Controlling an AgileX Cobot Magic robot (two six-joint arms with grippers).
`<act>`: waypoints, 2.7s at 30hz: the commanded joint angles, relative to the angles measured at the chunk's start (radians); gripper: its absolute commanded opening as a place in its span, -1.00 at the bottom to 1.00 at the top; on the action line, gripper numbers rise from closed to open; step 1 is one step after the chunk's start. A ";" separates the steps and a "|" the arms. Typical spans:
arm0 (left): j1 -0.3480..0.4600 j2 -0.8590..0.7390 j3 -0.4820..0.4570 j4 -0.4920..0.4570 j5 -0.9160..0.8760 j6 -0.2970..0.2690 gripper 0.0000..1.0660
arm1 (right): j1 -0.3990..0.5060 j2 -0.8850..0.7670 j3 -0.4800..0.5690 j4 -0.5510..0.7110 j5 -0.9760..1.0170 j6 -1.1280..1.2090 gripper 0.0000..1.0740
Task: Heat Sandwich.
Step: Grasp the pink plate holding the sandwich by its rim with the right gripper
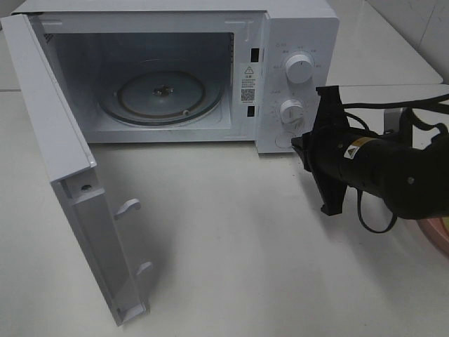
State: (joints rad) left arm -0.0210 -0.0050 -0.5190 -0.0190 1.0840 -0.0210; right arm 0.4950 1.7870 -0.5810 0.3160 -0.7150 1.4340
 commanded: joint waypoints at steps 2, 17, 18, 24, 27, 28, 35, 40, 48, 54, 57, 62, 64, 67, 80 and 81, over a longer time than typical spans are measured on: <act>-0.005 -0.023 0.002 0.003 -0.014 0.002 0.81 | -0.004 -0.073 0.007 -0.035 0.108 -0.105 -0.91; -0.005 -0.023 0.002 0.003 -0.014 0.002 0.81 | -0.004 -0.287 0.006 -0.031 0.509 -0.703 -0.84; -0.005 -0.023 0.002 0.003 -0.014 0.002 0.81 | -0.004 -0.299 0.006 -0.031 0.531 -0.768 -0.84; -0.005 -0.023 0.002 0.003 -0.014 0.002 0.81 | -0.004 -0.369 0.006 -0.031 0.721 -1.181 -0.81; -0.005 -0.023 0.002 0.003 -0.014 0.002 0.81 | -0.004 -0.385 0.006 -0.032 0.786 -1.270 -0.79; -0.005 -0.023 0.002 0.003 -0.014 0.002 0.81 | -0.007 -0.399 0.006 -0.032 0.839 -1.333 -0.75; -0.005 -0.023 0.002 0.003 -0.014 0.002 0.81 | -0.007 -0.435 0.006 -0.040 1.011 -1.401 -0.64; -0.005 -0.023 0.002 0.003 -0.014 0.002 0.81 | -0.007 -0.451 0.006 -0.126 1.147 -1.415 -0.53; -0.005 -0.023 0.002 0.003 -0.014 0.002 0.81 | -0.007 -0.488 0.002 -0.170 1.238 -1.415 -0.02; -0.005 -0.022 0.002 0.003 -0.014 0.002 0.81 | -0.007 -0.501 -0.035 -0.227 1.275 -1.415 0.49; -0.005 -0.022 0.002 0.003 -0.014 0.002 0.81 | -0.007 -0.501 -0.069 -0.278 1.316 -1.413 0.61; -0.005 -0.022 0.002 0.003 -0.014 0.002 0.81 | -0.069 -0.501 -0.123 -0.328 1.367 -1.396 0.60; -0.005 -0.022 0.002 0.003 -0.014 0.002 0.81 | -0.127 -0.501 -0.143 -0.353 1.389 -1.396 0.60; -0.005 -0.022 0.002 0.003 -0.014 0.002 0.81 | -0.171 -0.501 -0.153 -0.371 1.400 -1.400 0.59; -0.005 -0.022 0.002 0.003 -0.014 0.002 0.81 | -0.400 -0.489 -0.157 -0.433 1.371 -1.399 0.54; -0.005 -0.022 0.002 0.003 -0.014 0.002 0.81 | -0.422 -0.481 -0.157 -0.433 1.362 -1.399 0.53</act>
State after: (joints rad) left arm -0.0210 -0.0050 -0.5190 -0.0190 1.0840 -0.0210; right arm 0.1030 1.2940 -0.7300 -0.1080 0.6670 0.0360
